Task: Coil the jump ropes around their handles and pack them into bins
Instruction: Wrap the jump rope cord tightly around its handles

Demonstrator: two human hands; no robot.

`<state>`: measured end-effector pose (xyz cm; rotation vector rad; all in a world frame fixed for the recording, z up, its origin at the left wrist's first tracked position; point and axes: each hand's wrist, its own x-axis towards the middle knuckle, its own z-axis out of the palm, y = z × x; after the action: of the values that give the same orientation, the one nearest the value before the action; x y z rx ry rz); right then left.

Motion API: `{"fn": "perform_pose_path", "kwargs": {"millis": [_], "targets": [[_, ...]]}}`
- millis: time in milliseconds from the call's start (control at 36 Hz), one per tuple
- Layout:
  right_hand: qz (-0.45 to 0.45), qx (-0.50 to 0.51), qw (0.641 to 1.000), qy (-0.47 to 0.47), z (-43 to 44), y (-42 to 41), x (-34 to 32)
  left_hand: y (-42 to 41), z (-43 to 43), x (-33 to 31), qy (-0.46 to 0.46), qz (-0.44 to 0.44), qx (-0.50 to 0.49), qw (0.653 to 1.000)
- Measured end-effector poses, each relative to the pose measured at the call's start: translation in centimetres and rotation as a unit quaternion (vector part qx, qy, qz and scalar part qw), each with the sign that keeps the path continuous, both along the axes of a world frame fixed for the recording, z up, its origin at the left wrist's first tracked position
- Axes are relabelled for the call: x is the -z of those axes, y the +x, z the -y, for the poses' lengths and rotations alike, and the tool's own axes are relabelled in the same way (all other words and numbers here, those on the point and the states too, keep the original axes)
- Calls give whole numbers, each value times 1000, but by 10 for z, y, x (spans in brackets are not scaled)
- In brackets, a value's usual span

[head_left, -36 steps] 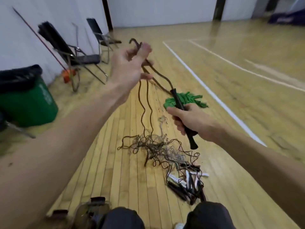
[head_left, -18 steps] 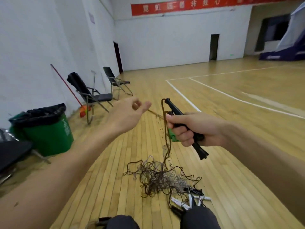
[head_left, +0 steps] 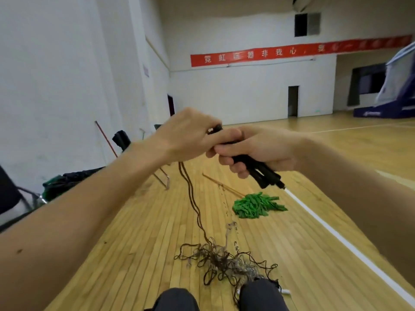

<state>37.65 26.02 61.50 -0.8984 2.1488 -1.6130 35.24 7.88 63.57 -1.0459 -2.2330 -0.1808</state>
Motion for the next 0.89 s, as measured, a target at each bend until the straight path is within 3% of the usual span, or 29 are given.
{"fn": "perform_pose_path", "kwargs": {"millis": [83,139,222,389,472,556,778,889], "targets": [[-48,22,999,0,3,15,-12,18,-2,-41,-136,-193,-17,971],[-67,38,997,-22,3,23,-19,28,-2,-63,-152,-273,-3,950],[-76,43,995,-57,2,25,-21,36,-6,-75,-119,-318,17,941],[-64,59,993,75,-3,15,22,22,12,-32,22,-136,0,990],[-19,57,996,67,-4,8,52,7,21,8,97,-10,-2,995],[24,45,998,44,0,-1,80,-3,19,56,125,111,15,986],[73,46,993,75,-4,-17,116,-28,23,113,144,247,31,958],[58,40,996,61,-2,-30,113,-34,29,117,216,356,93,904]]}}
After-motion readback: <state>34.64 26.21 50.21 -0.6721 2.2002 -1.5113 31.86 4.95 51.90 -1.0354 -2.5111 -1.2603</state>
